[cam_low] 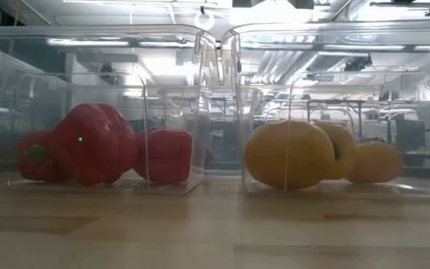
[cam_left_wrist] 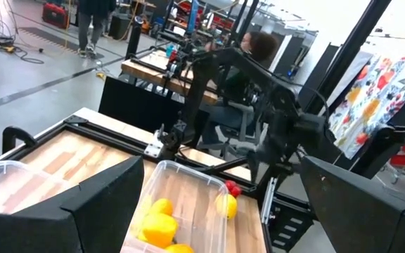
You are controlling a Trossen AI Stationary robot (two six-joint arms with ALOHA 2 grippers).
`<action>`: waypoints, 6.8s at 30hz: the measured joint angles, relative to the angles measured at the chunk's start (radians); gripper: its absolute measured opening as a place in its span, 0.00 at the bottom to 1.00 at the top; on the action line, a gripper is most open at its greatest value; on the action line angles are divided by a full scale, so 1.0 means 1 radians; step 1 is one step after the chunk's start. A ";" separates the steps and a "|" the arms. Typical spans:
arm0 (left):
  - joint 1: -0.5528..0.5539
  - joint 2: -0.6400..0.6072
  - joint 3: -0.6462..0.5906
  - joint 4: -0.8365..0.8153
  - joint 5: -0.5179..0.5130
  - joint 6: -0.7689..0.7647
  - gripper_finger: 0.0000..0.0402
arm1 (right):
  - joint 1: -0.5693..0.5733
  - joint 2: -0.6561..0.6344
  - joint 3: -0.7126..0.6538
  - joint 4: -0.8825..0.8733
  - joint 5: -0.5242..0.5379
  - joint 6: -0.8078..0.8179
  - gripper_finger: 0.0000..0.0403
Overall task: Sort produce into baskets
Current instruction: Put the bottom right lemon into the middle right transparent bin, then remove the yellow bell pepper from the middle right transparent bin
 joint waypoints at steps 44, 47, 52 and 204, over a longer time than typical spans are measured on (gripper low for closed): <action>0.000 0.040 0.000 0.004 -0.035 -0.001 0.93 | -0.081 0.128 -0.260 0.125 -0.096 -0.337 0.47; 0.000 0.040 0.000 0.003 -0.062 0.001 0.93 | -0.081 0.123 -0.189 0.062 -0.090 -0.337 0.47; 0.001 0.040 0.000 0.004 -0.100 0.033 0.93 | -0.081 0.108 -0.048 -0.026 -0.048 -0.337 0.47; 0.396 0.064 -0.161 0.192 0.288 -0.076 0.93 | -0.039 -0.317 -0.590 0.171 -0.075 0.241 0.82</action>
